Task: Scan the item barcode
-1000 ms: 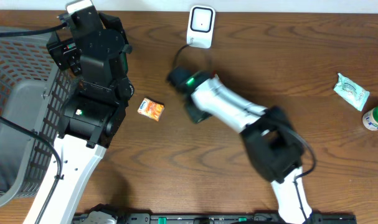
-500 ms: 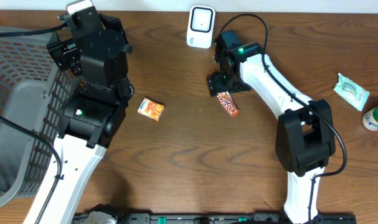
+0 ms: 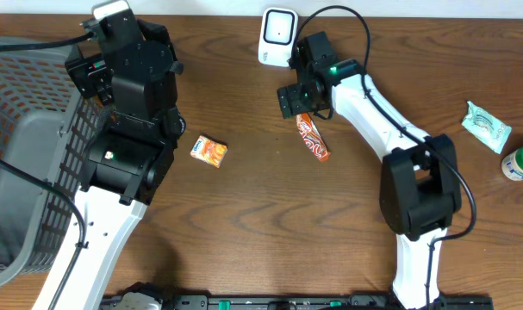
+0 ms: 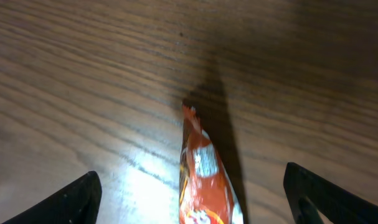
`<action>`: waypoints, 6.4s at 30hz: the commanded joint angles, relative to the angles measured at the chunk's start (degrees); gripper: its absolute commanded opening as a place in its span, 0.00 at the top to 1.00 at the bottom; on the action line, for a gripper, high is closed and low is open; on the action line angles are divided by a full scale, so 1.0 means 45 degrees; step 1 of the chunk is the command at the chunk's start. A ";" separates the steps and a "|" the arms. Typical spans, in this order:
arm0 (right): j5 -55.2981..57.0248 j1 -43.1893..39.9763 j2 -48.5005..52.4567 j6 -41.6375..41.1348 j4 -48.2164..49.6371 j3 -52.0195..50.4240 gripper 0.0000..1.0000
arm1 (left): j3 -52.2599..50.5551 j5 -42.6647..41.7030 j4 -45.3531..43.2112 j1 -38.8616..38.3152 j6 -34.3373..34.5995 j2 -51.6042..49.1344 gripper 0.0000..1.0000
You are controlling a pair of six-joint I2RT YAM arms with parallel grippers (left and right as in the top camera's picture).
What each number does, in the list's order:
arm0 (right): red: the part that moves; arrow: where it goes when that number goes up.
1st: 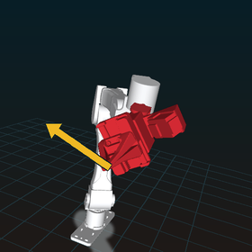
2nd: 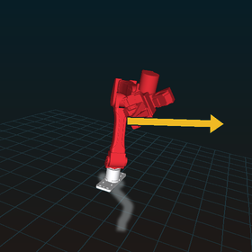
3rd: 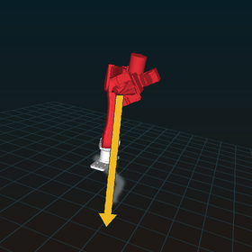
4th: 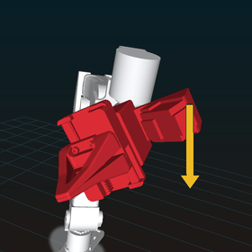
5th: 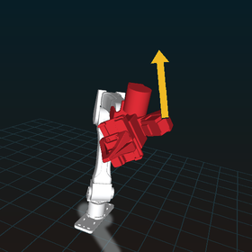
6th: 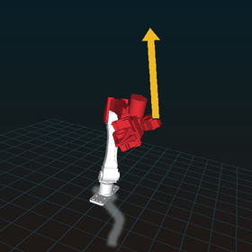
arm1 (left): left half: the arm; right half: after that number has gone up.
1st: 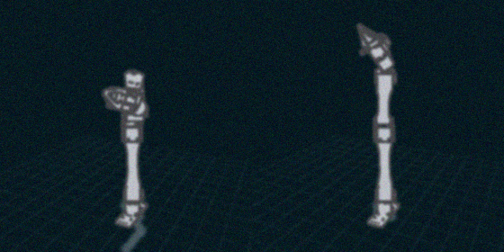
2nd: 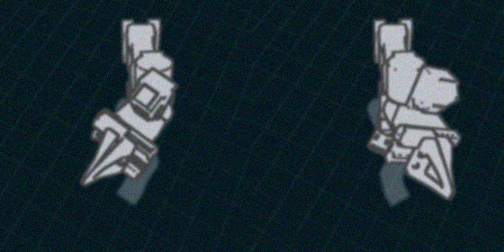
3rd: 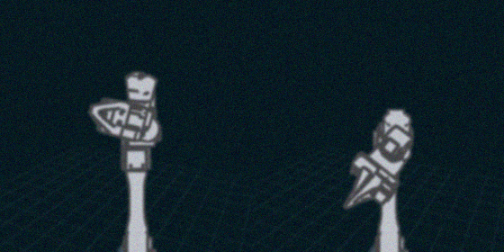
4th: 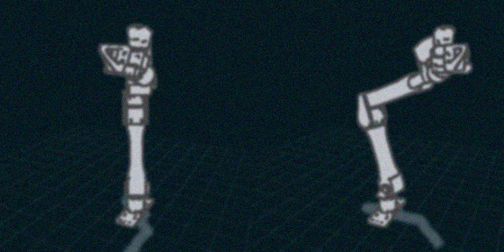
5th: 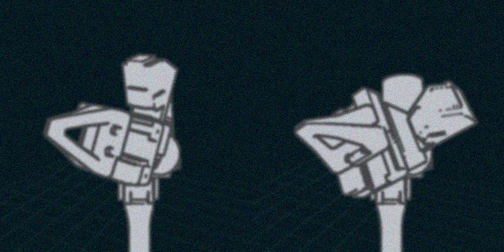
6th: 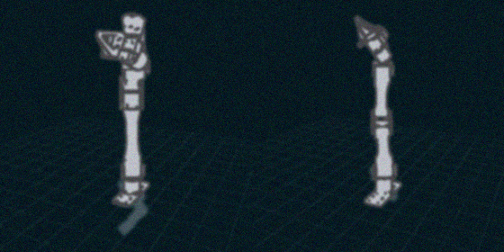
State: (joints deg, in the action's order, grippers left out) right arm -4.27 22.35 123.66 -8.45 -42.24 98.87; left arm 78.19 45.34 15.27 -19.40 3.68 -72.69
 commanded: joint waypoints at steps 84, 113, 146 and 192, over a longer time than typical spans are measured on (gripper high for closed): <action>1.2711 0.5406 0.3623 -0.3317 -0.7456 0.2501 0.99 | -0.0078 0.0029 0.0107 0.0005 0.0306 -0.0068 0.02; 1.0700 0.6033 0.3662 -0.3361 -0.9258 0.4299 0.99 | -0.0078 0.0029 0.0107 0.0005 0.0306 -0.0068 0.02; 0.7062 0.7397 0.2647 -0.4245 -1.0452 0.4891 0.76 | -0.0078 0.0029 0.0063 0.0005 0.0306 -0.0068 0.02; -0.2681 0.2671 0.1549 0.3691 -0.4541 -0.1413 0.36 | -0.0078 0.0034 -0.0131 0.0005 0.0306 -0.0063 0.02</action>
State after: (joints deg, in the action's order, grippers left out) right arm -18.15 33.61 128.11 9.43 -64.51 96.14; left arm 78.19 45.32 14.94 -19.40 4.51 -72.69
